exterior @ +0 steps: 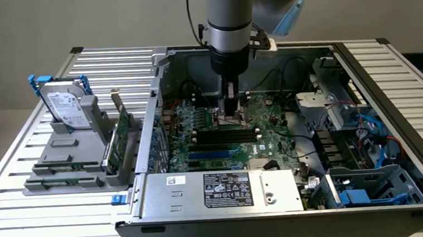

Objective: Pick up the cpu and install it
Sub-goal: 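Place the cpu into insertion slot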

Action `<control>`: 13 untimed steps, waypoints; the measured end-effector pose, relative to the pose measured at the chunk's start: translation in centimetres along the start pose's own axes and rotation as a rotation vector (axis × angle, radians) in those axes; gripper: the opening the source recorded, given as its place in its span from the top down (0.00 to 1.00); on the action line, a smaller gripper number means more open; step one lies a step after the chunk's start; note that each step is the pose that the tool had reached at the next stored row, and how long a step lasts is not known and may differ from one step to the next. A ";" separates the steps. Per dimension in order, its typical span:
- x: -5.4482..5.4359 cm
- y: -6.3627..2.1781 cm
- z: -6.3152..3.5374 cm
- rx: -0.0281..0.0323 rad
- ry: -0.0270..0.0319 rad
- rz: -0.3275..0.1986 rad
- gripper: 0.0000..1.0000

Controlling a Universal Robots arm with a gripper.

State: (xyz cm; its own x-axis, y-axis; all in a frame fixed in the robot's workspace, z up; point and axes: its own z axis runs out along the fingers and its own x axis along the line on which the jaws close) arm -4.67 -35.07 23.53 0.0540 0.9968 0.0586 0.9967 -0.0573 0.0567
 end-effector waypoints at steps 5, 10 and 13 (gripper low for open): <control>-0.2 -0.02 0.36 -0.0038 0.0003 0.000 0.45; -0.3 -0.04 0.91 -0.0150 0.0010 -0.003 0.45; -0.3 -0.10 1.10 -0.0209 0.0014 -0.006 0.45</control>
State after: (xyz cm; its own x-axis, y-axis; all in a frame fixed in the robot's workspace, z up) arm -4.72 -35.33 22.41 0.0482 0.9971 0.0596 0.9956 -0.0528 0.0778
